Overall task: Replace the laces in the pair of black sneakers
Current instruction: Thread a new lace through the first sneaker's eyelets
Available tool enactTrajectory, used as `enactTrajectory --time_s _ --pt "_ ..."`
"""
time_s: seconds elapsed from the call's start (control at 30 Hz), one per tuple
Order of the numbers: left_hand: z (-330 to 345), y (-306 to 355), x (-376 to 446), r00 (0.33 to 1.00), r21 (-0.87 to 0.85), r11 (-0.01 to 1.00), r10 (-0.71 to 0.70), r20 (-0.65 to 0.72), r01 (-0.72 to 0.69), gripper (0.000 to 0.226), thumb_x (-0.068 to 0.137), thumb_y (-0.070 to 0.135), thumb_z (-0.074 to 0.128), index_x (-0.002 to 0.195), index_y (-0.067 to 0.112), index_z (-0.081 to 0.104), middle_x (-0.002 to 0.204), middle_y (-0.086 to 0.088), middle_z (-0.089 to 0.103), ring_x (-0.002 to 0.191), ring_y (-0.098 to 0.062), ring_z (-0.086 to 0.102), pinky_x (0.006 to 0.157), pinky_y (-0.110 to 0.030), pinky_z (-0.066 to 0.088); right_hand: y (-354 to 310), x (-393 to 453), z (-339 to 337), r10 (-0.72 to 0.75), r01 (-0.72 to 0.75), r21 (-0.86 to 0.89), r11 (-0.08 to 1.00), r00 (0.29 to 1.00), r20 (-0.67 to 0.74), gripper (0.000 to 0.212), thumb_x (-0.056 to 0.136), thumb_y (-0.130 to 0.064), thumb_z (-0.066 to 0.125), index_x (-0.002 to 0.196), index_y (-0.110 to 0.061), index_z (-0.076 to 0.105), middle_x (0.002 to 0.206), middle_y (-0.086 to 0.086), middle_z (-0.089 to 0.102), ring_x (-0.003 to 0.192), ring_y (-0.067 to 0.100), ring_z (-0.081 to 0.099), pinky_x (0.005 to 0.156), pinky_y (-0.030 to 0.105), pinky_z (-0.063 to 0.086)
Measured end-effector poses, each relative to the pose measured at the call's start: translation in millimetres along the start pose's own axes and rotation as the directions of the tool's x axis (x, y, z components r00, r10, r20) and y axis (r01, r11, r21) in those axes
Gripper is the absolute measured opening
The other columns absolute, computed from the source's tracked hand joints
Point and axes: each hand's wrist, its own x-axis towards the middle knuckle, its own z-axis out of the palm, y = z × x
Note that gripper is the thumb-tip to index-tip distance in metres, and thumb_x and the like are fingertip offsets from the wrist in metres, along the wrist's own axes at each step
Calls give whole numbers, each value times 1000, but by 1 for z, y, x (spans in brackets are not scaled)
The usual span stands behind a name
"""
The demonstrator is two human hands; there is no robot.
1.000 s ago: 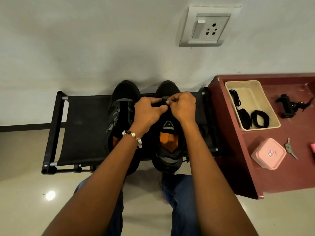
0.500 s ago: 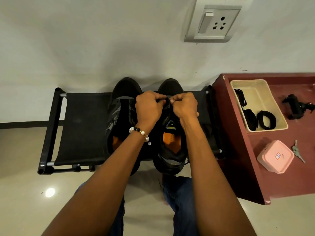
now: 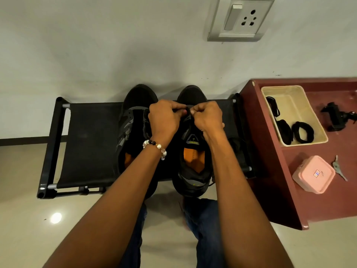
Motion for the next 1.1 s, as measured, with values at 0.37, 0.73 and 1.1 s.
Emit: enactTrajectory --time_s 0.37,0.73,1.1 --pt "3 2 1 998 -34 999 -43 -39 42 15 78 16 78 93 16 78 89 -2 75 84 -11 68 76 -15 49 -5 -1 -8 -78 78 -66 995 997 3 14 89 -11 66 92 -17 78 104 0 72 108 17 59 89 38 38" --pt "-3 1 4 999 42 999 30 30 -31 16 83 18 75 98 16 77 94 -2 75 84 -8 65 84 -20 51 -4 -13 -2 -14 25 103 994 995 -101 14 86 -11 71 81 -23 76 93 -5 74 113 16 57 99 51 25" --pt "-1 11 1 994 251 962 111 -9 -105 22 95 28 58 93 14 75 93 -2 72 85 -17 64 67 -25 34 -8 -14 -13 -56 57 42 997 998 -11 14 87 -6 69 94 -15 78 103 0 73 112 17 58 88 42 38"
